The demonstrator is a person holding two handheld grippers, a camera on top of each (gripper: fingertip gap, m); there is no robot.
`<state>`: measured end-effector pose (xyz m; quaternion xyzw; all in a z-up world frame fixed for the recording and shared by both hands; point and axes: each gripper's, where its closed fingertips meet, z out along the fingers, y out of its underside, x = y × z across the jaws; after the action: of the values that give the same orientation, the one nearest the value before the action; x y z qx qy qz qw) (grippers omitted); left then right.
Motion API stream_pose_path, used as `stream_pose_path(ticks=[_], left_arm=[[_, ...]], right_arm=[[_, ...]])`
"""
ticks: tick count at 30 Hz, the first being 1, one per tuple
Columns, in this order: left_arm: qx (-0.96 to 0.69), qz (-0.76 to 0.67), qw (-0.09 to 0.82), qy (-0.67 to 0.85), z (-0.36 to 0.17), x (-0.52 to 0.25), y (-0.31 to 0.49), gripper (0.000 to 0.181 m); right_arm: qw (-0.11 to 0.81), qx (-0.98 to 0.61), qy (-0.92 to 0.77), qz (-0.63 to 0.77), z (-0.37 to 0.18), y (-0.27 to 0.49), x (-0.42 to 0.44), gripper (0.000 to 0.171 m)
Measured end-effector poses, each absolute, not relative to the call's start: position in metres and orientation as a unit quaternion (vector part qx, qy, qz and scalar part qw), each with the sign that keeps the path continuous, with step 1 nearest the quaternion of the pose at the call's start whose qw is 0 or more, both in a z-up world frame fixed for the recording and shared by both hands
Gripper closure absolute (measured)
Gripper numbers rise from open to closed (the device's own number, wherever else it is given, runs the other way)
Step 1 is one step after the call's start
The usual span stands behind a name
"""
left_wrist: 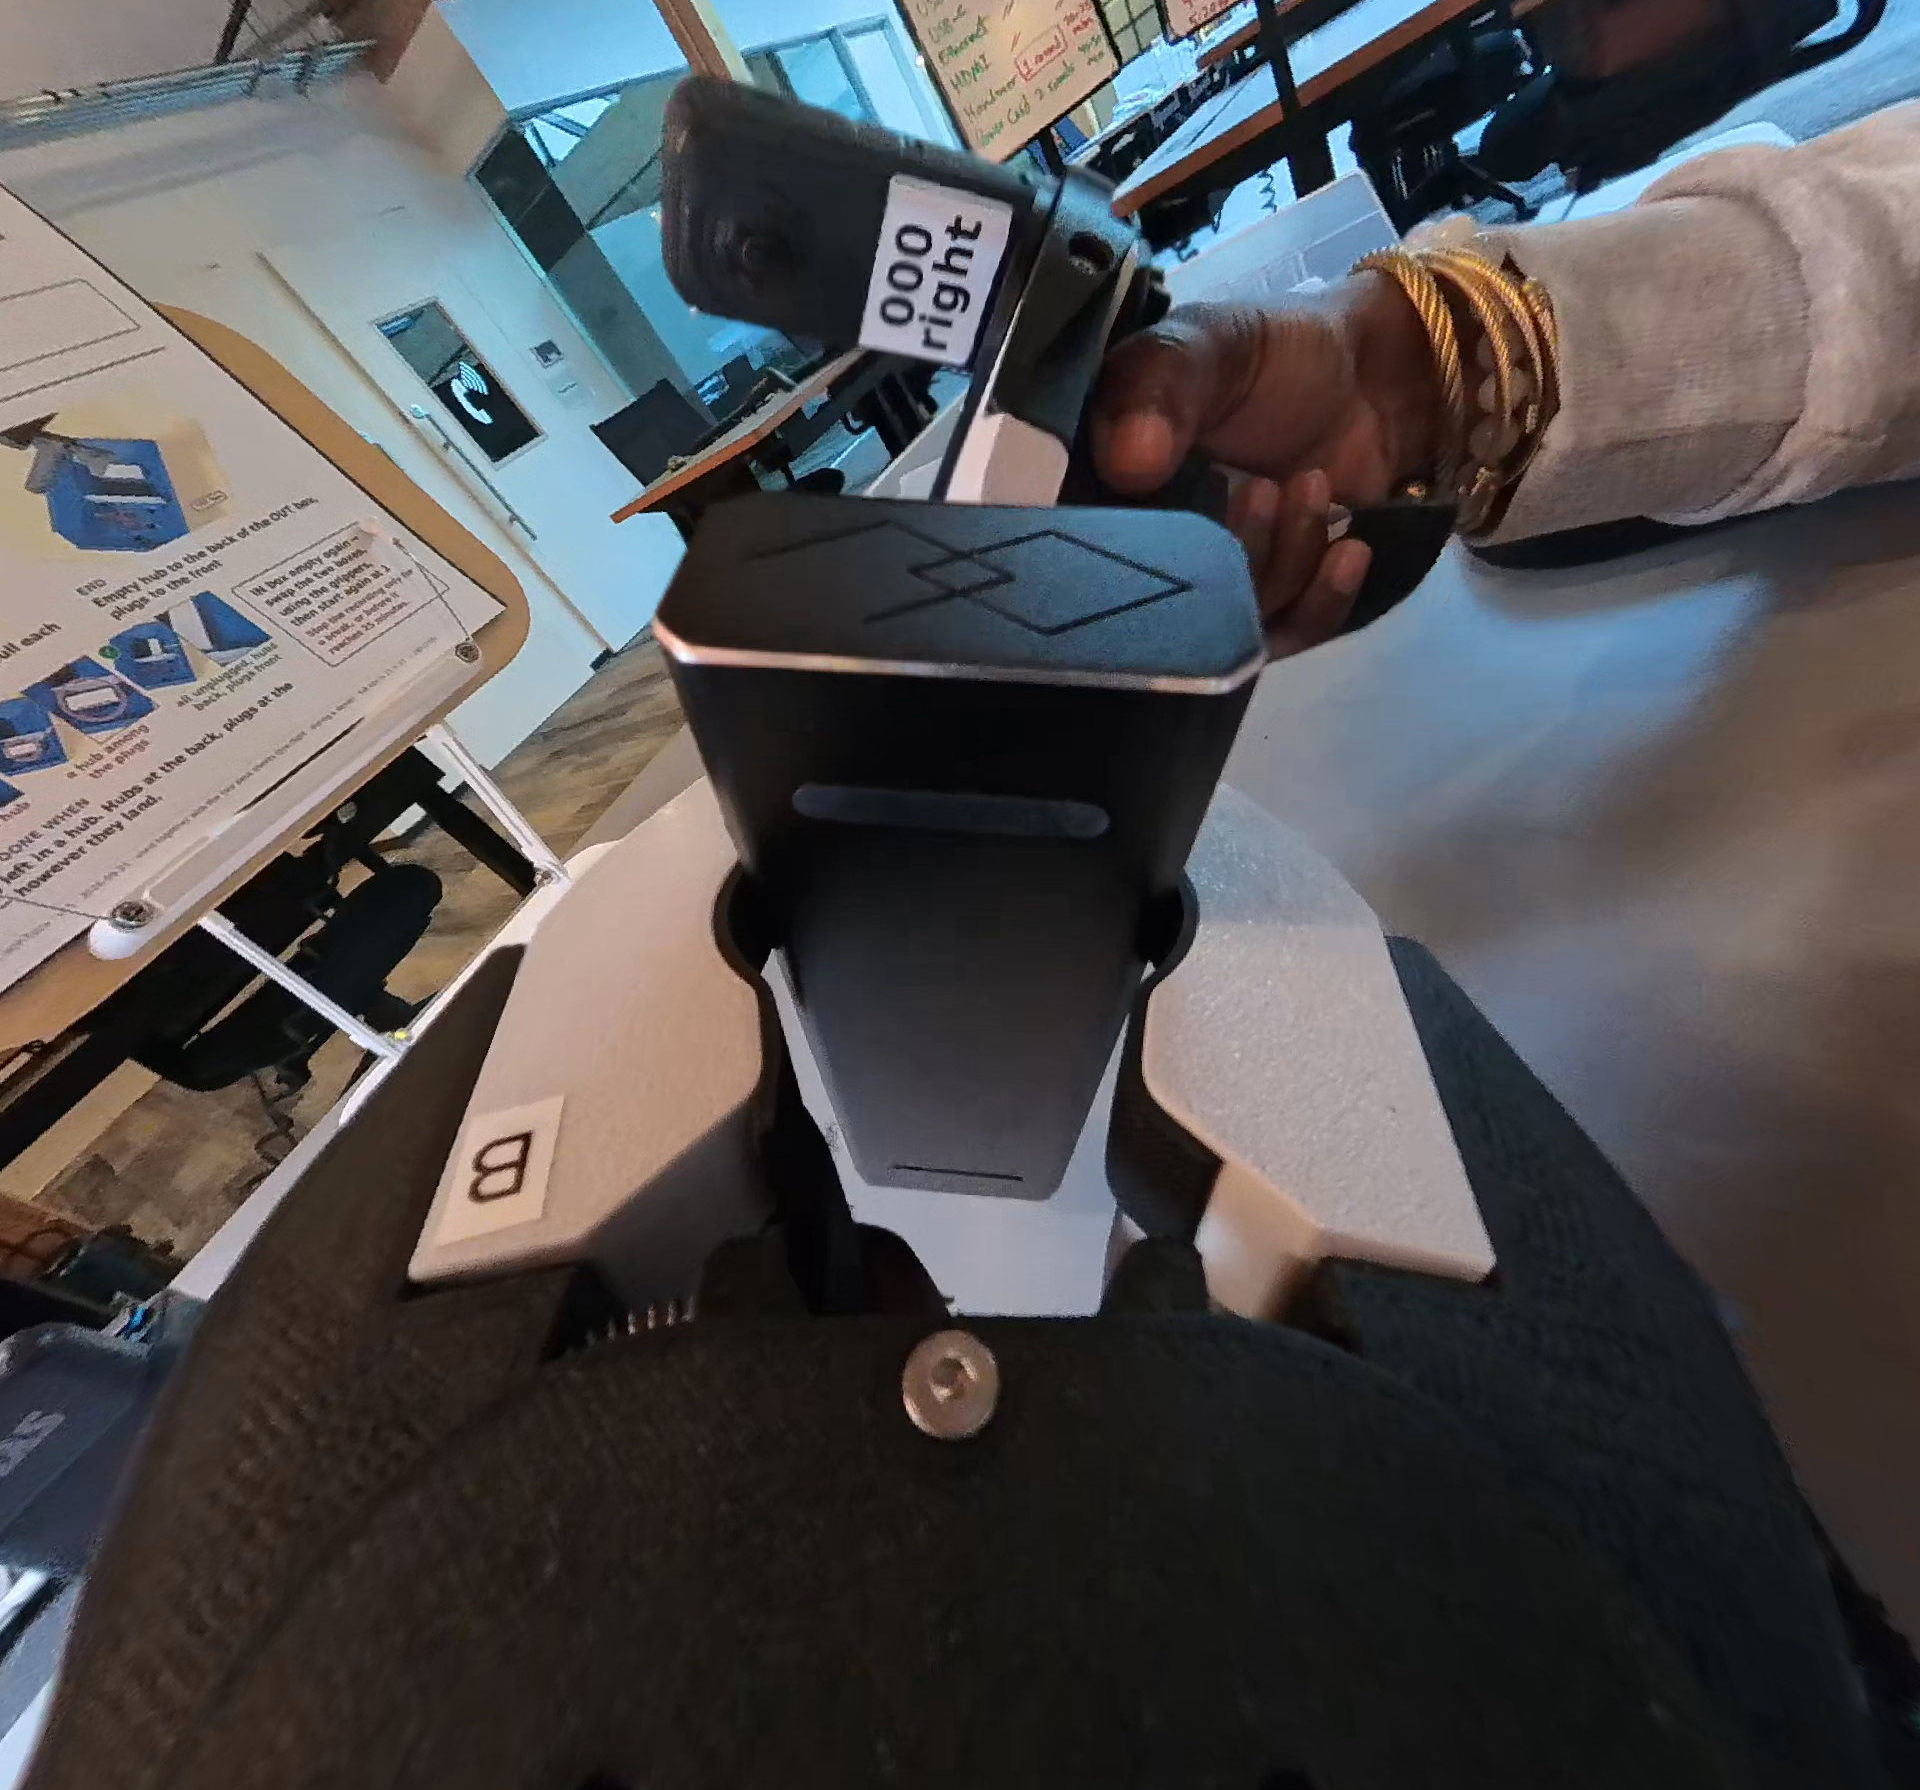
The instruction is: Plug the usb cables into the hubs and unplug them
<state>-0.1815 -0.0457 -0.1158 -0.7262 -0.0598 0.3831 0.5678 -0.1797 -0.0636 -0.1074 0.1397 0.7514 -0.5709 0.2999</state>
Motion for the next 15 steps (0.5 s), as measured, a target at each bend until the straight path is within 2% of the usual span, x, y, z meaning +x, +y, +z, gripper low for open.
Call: stream_pose_path(ticks=[1, 4, 5, 7, 9, 10, 13, 15], left_arm=[[-0.726, 0.384, 0.567, -0.067, -0.116, -0.181, -0.052, 0.11], [-0.681, 0.382, 0.604, -0.162, -0.108, -0.187, -0.106, 0.11], [-0.669, 0.37, 0.628, -0.145, -0.098, -0.18, -0.097, 0.11], [-0.676, 0.379, 0.624, -0.099, -0.089, -0.177, -0.066, 0.109], [-0.694, 0.388, 0.602, -0.076, -0.095, -0.181, -0.054, 0.11], [-0.695, 0.378, 0.607, -0.072, -0.098, -0.18, -0.053, 0.11], [-0.674, 0.319, 0.661, -0.088, -0.1, -0.166, -0.059, 0.11], [-0.676, 0.3, 0.667, -0.088, -0.105, -0.161, -0.064, 0.11]], right_arm=[[0.288, 0.145, 0.745, -0.584, -0.1, -0.056, -0.188, 0.171], [0.226, 0.219, 0.597, -0.738, -0.036, 0.026, -0.266, 0.171], [0.215, 0.196, 0.61, -0.737, -0.033, 0.03, -0.259, 0.171], [0.258, 0.13, 0.646, -0.706, -0.039, 0.001, -0.218, 0.171], [0.258, 0.089, 0.67, -0.69, -0.052, -0.03, -0.19, 0.143], [0.243, 0.059, 0.669, -0.7, -0.054, -0.041, -0.18, 0.136], [0.129, 0.03, 0.675, -0.726, -0.07, -0.059, -0.178, 0.101], [0.096, 0.024, 0.718, -0.689, -0.092, -0.067, -0.179, 0.115]])
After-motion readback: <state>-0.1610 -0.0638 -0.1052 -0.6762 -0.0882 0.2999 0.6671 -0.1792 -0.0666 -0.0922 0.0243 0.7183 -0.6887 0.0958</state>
